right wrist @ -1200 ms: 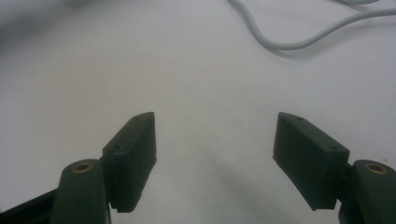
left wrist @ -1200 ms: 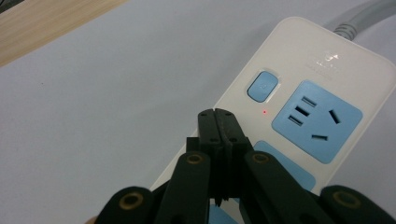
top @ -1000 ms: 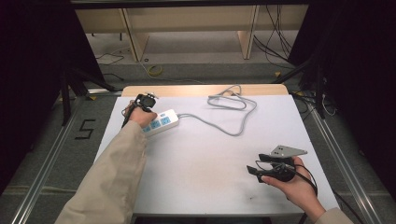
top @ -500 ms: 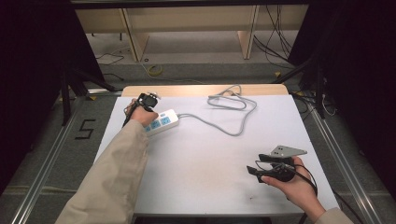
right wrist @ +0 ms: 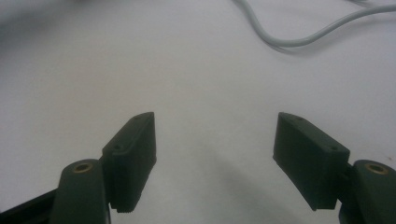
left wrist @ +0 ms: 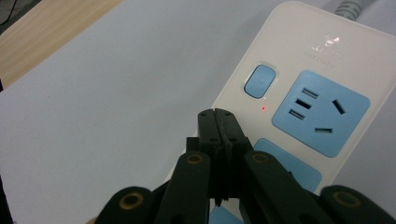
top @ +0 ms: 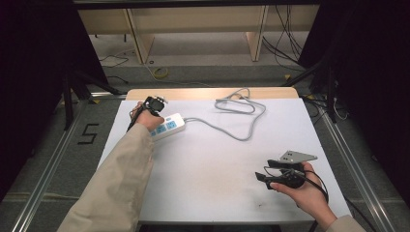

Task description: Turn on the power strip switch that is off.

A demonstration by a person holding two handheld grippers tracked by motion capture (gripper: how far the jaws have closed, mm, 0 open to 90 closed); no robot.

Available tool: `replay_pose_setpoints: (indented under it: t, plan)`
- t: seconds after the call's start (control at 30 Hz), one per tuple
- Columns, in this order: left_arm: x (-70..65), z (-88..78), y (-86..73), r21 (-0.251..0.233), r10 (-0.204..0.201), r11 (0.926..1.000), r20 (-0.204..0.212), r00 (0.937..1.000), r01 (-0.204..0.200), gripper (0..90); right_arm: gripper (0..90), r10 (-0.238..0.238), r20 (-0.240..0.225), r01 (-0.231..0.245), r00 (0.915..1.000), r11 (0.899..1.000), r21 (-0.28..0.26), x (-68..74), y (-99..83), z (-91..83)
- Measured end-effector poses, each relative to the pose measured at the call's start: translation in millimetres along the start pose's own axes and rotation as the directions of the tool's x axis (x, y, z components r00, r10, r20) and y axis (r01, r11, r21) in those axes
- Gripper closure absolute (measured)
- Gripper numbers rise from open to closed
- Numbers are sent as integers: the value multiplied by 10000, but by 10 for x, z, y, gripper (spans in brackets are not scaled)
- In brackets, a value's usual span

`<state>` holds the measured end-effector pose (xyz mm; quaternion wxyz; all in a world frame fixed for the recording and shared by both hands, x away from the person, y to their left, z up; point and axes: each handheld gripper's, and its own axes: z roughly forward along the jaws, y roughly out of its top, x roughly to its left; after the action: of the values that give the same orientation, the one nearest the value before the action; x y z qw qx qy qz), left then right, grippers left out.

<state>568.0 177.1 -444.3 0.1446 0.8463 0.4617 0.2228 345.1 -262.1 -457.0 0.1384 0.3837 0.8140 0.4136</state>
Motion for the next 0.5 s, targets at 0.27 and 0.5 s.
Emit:
replay_pose_setpoints:
  t: [0.27, 0.5]
  plan:
    - [-8, 2, 4, 32, 197, 9998, -55, 9998, -196, 900, 304, -9, -6, 9, 10000, 10000, -4, 4, 2, 2]
    - [-46, 7, 5, 50, 460, 9989, -237, 9987, -459, 900, 304, -30, -42, 30, 10000, 10000, 0, 7, 4, 6]
